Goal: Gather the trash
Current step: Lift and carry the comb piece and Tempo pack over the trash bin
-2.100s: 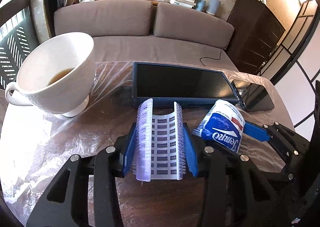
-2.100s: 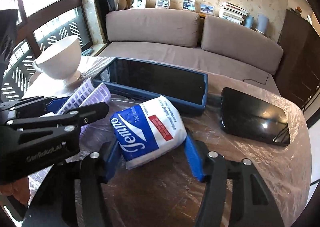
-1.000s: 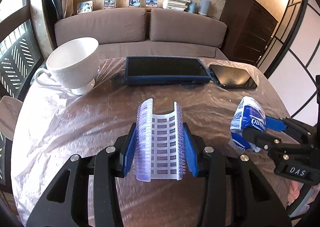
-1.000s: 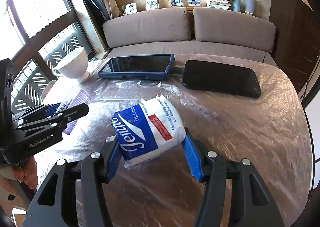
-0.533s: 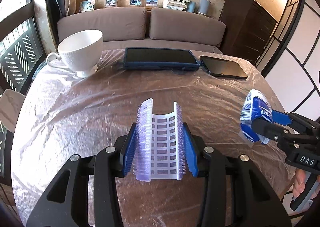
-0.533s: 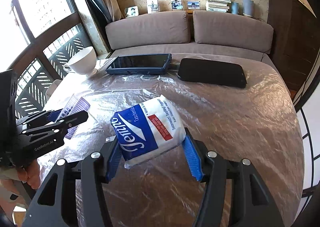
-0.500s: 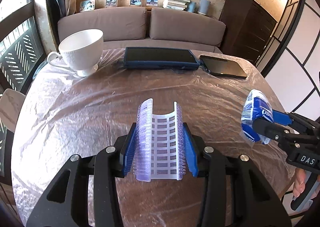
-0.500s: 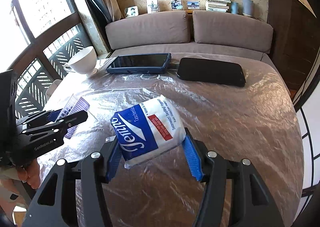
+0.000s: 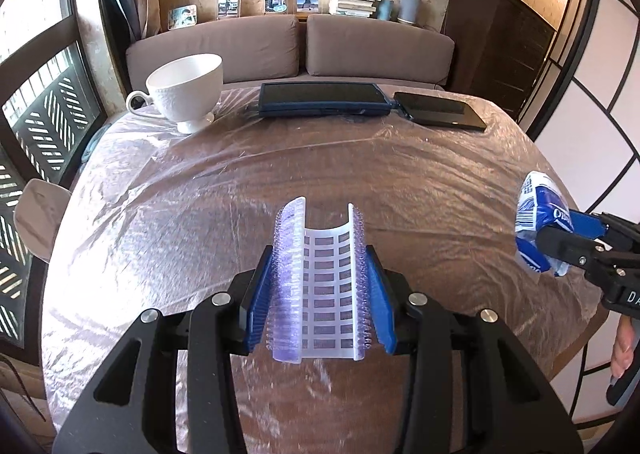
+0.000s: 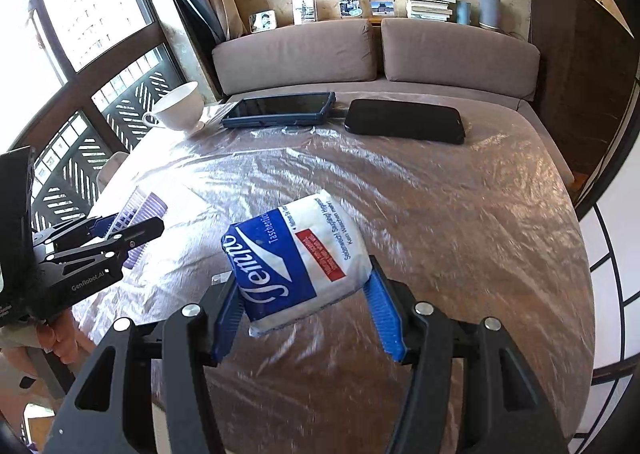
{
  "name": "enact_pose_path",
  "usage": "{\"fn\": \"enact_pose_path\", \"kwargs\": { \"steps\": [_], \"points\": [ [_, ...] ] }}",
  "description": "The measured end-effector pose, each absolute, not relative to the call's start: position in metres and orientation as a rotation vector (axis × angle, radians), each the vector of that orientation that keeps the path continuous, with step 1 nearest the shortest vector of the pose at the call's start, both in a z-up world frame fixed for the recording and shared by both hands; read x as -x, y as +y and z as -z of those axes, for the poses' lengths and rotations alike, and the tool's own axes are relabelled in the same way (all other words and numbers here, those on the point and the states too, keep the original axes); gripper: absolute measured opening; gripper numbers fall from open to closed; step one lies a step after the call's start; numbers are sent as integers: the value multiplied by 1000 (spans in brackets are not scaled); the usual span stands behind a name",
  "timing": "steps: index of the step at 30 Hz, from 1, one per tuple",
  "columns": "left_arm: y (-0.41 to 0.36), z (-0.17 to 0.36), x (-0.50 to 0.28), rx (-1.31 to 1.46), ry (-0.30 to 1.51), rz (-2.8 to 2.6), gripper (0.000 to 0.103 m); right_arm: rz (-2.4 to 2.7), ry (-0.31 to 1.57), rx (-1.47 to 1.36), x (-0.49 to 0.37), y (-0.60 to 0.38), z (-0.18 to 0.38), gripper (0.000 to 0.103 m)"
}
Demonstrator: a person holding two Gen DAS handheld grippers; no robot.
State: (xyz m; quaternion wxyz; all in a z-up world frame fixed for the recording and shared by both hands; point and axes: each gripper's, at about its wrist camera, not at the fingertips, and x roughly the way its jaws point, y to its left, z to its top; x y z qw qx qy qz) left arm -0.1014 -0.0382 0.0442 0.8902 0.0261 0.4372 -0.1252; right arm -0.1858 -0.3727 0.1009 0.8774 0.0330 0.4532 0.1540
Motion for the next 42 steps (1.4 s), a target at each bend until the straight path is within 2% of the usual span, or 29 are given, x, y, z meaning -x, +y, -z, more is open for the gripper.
{"fn": "enact_pose_path", "kwargs": {
  "steps": [42],
  "points": [
    [-60, -33, 210, -222, 970, 297, 45, -455, 1027, 17, 289, -364, -98, 56]
  ]
}}
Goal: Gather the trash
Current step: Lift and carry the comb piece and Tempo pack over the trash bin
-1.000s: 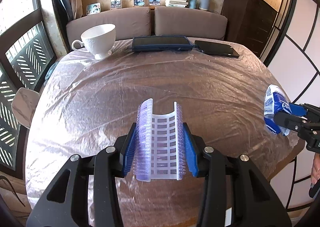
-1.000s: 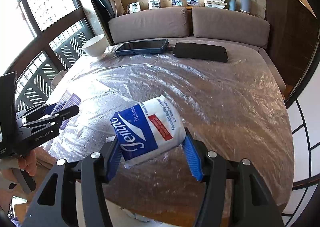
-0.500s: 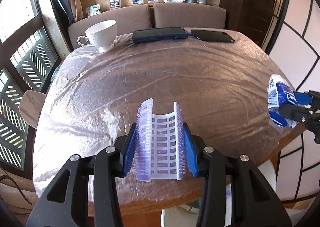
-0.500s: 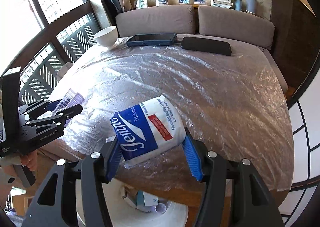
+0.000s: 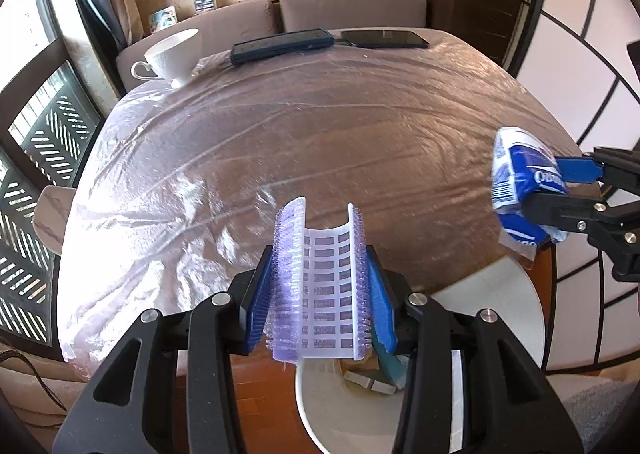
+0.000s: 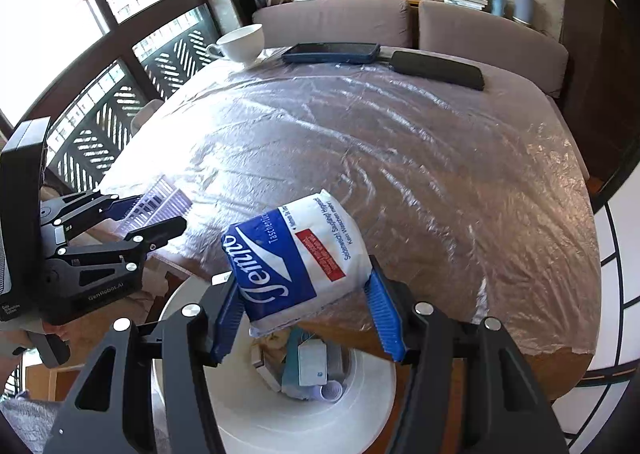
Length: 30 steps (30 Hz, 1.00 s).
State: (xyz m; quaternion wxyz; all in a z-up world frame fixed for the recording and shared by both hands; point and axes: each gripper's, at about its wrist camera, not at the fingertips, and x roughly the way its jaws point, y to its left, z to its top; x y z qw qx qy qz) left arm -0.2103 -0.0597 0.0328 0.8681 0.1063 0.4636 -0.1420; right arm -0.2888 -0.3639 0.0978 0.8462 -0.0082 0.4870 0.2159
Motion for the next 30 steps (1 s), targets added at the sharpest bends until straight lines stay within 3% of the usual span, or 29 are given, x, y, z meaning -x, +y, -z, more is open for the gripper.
{"fn": "enact_pose_path", "kwargs": {
  "steps": [30],
  "points": [
    [-75, 0, 270, -328, 1079, 450, 45, -547, 1145, 121, 347, -359, -65, 56]
  ]
}}
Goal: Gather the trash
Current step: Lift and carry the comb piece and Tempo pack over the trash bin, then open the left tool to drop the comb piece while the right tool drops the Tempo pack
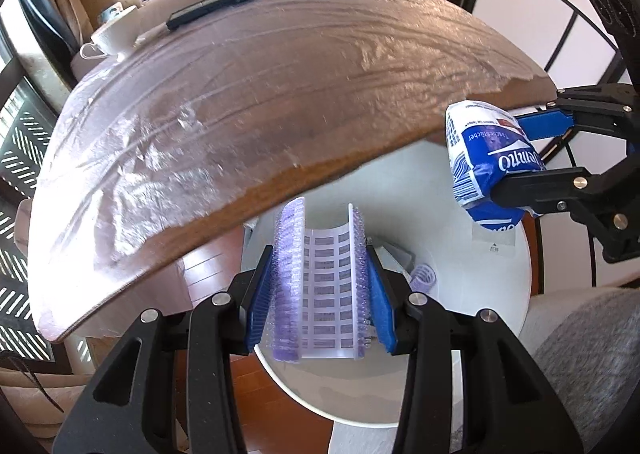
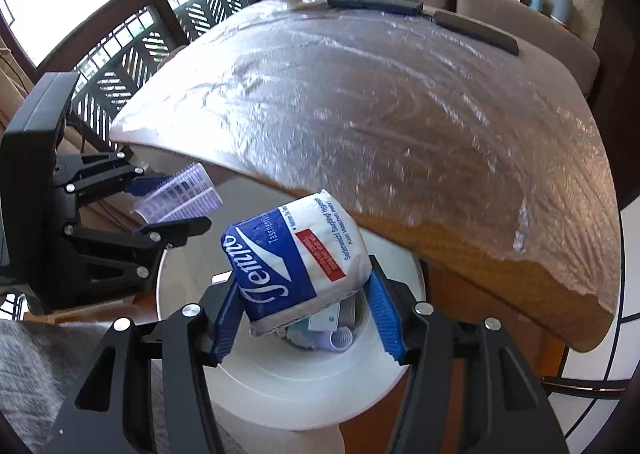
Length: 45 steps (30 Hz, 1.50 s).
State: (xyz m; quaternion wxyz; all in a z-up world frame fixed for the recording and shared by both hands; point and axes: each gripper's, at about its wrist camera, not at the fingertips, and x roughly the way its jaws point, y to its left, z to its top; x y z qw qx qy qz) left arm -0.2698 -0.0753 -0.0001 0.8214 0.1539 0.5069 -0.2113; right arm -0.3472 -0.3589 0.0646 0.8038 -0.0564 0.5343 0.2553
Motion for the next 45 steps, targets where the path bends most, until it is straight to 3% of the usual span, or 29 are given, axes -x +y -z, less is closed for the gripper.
{"fn": "enact_pose_path", "kwargs": {
  "steps": [45],
  "points": [
    [-100, 97, 245, -411, 1256, 526, 45, -537, 1333, 176, 324, -333, 31, 56]
  ]
}}
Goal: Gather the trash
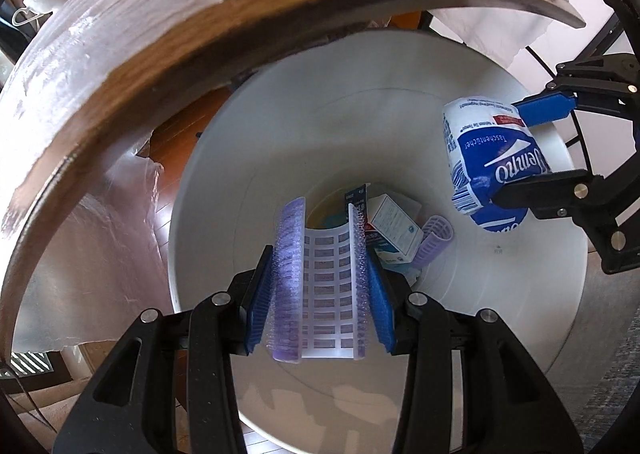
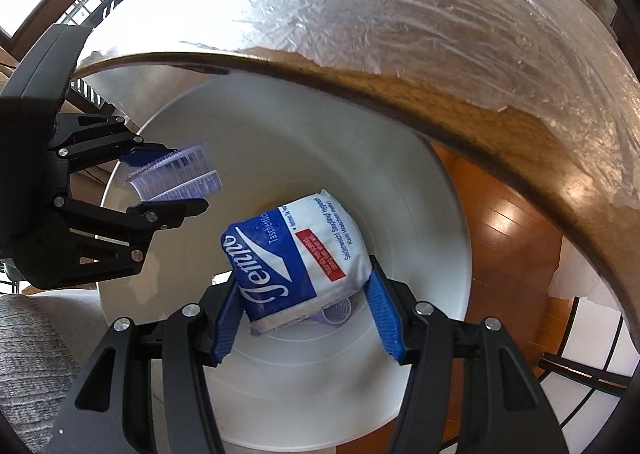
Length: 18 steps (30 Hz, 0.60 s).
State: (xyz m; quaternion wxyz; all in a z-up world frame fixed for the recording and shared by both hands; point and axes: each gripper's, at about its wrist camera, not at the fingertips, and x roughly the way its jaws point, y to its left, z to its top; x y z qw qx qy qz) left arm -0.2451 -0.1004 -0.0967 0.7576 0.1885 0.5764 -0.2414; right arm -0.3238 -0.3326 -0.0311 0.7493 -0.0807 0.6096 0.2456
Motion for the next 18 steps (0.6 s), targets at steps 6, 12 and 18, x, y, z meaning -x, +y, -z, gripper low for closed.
{"fn": "enact_pose_path", "kwargs": {
  "steps": [6, 12, 18],
  "points": [
    [-105, 103, 249, -417, 1279, 573, 51, -557, 1364, 183, 322, -327, 40, 58],
    [-103, 83, 262, -434, 1247, 591, 72, -537, 1364, 198, 325, -333, 28, 75],
    [-79, -15, 259, -337, 1035, 588, 95, -517, 1161, 97, 313, -359, -63, 95]
  ]
}}
